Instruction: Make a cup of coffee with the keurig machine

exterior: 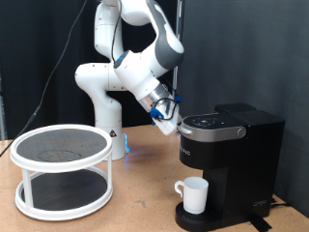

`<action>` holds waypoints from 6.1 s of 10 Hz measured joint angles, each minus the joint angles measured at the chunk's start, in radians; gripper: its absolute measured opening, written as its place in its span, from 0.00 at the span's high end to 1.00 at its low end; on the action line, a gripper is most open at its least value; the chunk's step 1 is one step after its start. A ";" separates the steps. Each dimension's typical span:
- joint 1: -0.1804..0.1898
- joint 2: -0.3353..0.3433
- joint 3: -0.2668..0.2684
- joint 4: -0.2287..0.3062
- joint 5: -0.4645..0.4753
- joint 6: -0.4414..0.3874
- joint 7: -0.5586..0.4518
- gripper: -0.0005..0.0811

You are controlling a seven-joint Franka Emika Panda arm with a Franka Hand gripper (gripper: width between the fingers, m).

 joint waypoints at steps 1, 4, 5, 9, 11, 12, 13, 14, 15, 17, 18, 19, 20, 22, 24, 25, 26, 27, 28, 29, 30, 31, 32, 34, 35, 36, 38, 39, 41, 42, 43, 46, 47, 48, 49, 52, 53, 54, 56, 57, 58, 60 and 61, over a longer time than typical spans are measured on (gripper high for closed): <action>0.000 -0.040 -0.009 0.002 -0.016 -0.045 0.031 0.09; 0.000 -0.151 -0.037 0.013 -0.038 -0.152 0.115 0.09; 0.000 -0.185 -0.044 0.019 -0.047 -0.178 0.153 0.09; -0.001 -0.294 -0.083 0.061 -0.103 -0.265 0.305 0.09; -0.001 -0.318 -0.090 0.061 -0.107 -0.274 0.328 0.09; -0.001 -0.314 -0.087 0.069 -0.107 -0.265 0.329 0.09; -0.008 -0.304 -0.073 0.097 -0.157 -0.254 0.341 0.09; -0.028 -0.289 -0.044 0.139 -0.231 -0.232 0.365 0.09; -0.054 -0.276 -0.008 0.179 -0.336 -0.214 0.377 0.09; -0.123 -0.249 0.079 0.261 -0.567 -0.180 0.387 0.09; -0.156 -0.227 0.117 0.300 -0.671 -0.169 0.377 0.09; -0.181 -0.197 0.141 0.337 -0.714 -0.182 0.390 0.09; -0.200 -0.140 0.146 0.384 -0.733 -0.209 0.393 0.09; -0.199 -0.147 0.153 0.376 -0.732 -0.180 0.388 0.09; -0.206 -0.142 0.186 0.394 -0.807 -0.182 0.397 0.09; -0.216 -0.130 0.212 0.418 -0.868 -0.203 0.401 0.09; -0.230 -0.108 0.237 0.453 -0.929 -0.238 0.400 0.09; -0.242 -0.074 0.257 0.492 -0.972 -0.270 0.400 0.09; -0.253 -0.038 0.270 0.526 -0.997 -0.290 0.399 0.09; -0.260 0.000 0.274 0.557 -1.014 -0.309 0.389 0.09; -0.265 0.036 0.274 0.584 -1.028 -0.321 0.374 0.09; -0.271 0.066 0.273 0.605 -1.043 -0.326 0.358 0.09; -0.276 0.092 0.273 0.620 -1.055 -0.328 0.347 0.09; -0.282 0.131 0.273 0.645 -1.083 -0.328 0.345 0.09; -0.285 0.147 0.273 0.654 -1.096 -0.328 0.347 0.09; -0.286 0.162 0.274 0.660 -1.113 -0.328 0.353 0.09; -0.288 0.182 0.275 0.663 -1.143 -0.324 0.355 0.09; -0.288 0.186 0.276 0.660 -1.151 -0.318 0.349 0.09; -0.288 0.187 0.279 0.647 -1.156 -0.301 0.345 0.09; -0.288 0.188 0.279 0.645 -1.156 -0.297 0.345 0.21; -0.288 0.192 0.279 0.644 -1.157 -0.296 0.347 0.43; -0.293 0.223 0.279 0.650 -1.182 -0.288 0.376 0.60; -0.297 0.239 0.279 0.655 -1.199 -0.285 0.392 0.84; -0.299 0.257 0.279 0.661 -1.215 -0.285 0.403 0.95; -0.300 0.277 0.279 0.667 -1.226 -0.285 0.408 0.98; -0.300 0.343 0.286 0.686 -1.251 -0.292 0.416 0.99; -0.300 0.366 0.291 0.693 -1.258 -0.296 0.418 0.99; -0.299 0.382 0.296 0.697 -1.259 -0.295 0.419 0.99; -0.296 0.399 0.301 0.701 -1.260 -0.293 0.419 0.99; -0.295 0.402 0.304 0.701 -1.260 -0.292 0.419 0.99; -0.293 0.406 0.308 0.701 -1.260 -0.292 0.419 0.99; -0.292 0.411 0.317 0.699 -1.265 -0.294 0.419 0.99; -0.292 0.415 0.321 0.698 -1.275 -0.302 0.419 0.99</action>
